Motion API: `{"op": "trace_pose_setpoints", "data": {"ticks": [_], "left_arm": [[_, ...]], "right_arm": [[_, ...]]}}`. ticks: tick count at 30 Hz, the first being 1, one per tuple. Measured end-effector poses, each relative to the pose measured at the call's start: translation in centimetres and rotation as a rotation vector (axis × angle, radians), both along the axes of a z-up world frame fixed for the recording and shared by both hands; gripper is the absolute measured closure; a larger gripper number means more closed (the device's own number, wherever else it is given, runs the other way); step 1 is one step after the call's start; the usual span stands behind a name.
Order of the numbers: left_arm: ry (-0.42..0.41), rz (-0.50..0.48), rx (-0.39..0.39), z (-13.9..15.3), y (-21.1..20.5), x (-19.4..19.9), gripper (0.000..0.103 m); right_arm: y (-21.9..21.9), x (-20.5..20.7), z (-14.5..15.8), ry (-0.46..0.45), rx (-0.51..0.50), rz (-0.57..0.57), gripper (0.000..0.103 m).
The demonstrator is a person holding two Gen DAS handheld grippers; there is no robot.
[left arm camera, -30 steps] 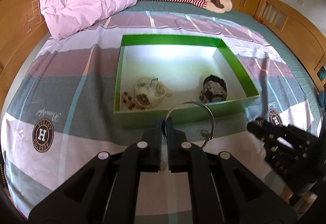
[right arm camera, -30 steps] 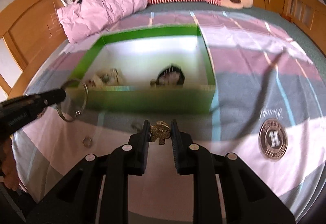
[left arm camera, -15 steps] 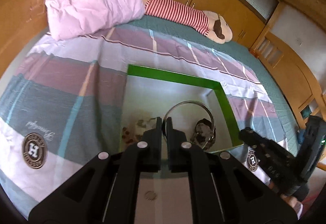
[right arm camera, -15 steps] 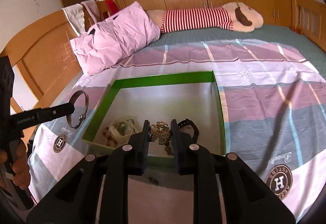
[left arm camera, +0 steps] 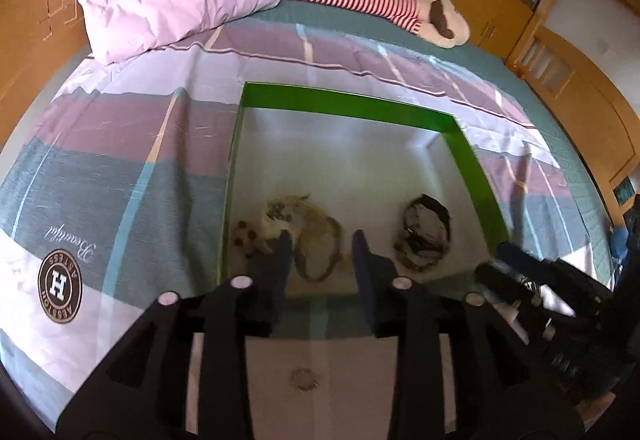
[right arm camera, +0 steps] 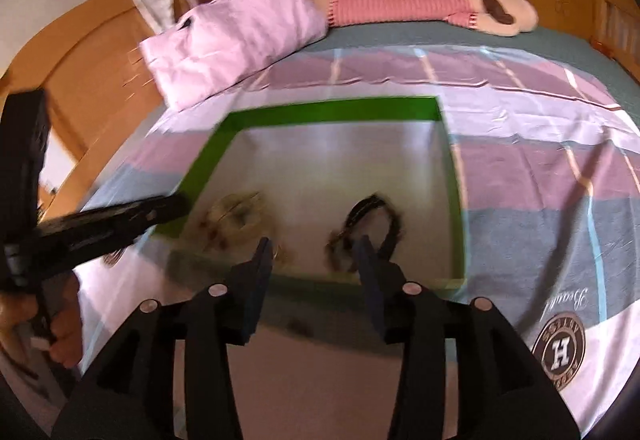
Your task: Organize jewelry
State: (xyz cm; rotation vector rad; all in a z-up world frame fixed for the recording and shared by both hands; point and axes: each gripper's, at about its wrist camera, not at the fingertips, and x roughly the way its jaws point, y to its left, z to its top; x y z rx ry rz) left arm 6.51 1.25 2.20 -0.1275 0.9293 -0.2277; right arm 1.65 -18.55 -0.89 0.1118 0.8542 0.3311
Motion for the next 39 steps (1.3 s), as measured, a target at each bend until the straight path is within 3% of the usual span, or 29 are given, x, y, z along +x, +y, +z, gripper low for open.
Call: {"op": "trace_pose_setpoints", "data": {"ticks": [5,12,14,18,23,26,29,31,33,39], "left_arm": [[0.035,-0.004,0.103,-0.9,-0.3,-3.4,0.060],[0.113,-0.003,0.129,-2.9,0.3,-5.0,0.053],[0.113,-0.005,0.131,-2.9,0.3,-5.1,0.050],[0.131,-0.010,0.142,-3.2,0.1,-5.1,0.049],[0.178,-0.017,0.153,-4.2,-0.1,-4.8,0.049],[0.262,-0.029,0.087,-5.4,0.3,-4.4,0.049],[0.333,-0.018,0.016,-6.5,1.1,-4.0,0.049],[0.350,-0.007,-0.003,-6.9,1.4,-3.9,0.049],[0.359,-0.006,-0.008,-7.3,1.3,-3.9,0.048],[0.390,-0.015,0.031,-9.1,0.1,-3.9,0.048]], "right_arm": [[3.0,-0.9,-2.8,0.100,-0.063,0.097,0.055],[4.4,1.1,-7.4,0.181,-0.125,0.072,0.055],[4.3,1.4,-8.1,0.197,-0.136,0.055,0.061],[4.6,1.3,-8.1,0.196,-0.171,0.062,0.094],[5.4,0.4,-7.4,0.198,-0.207,0.107,0.097],[5.5,-0.2,-7.4,0.267,-0.229,0.157,0.097],[5.0,-0.4,-6.9,0.276,-0.220,0.150,0.092],[4.3,-0.5,-6.4,0.265,-0.205,0.139,0.063],[4.1,-0.7,-5.9,0.243,-0.215,0.141,0.053],[5.6,-1.1,-7.1,0.217,-0.319,0.204,0.053]]}}
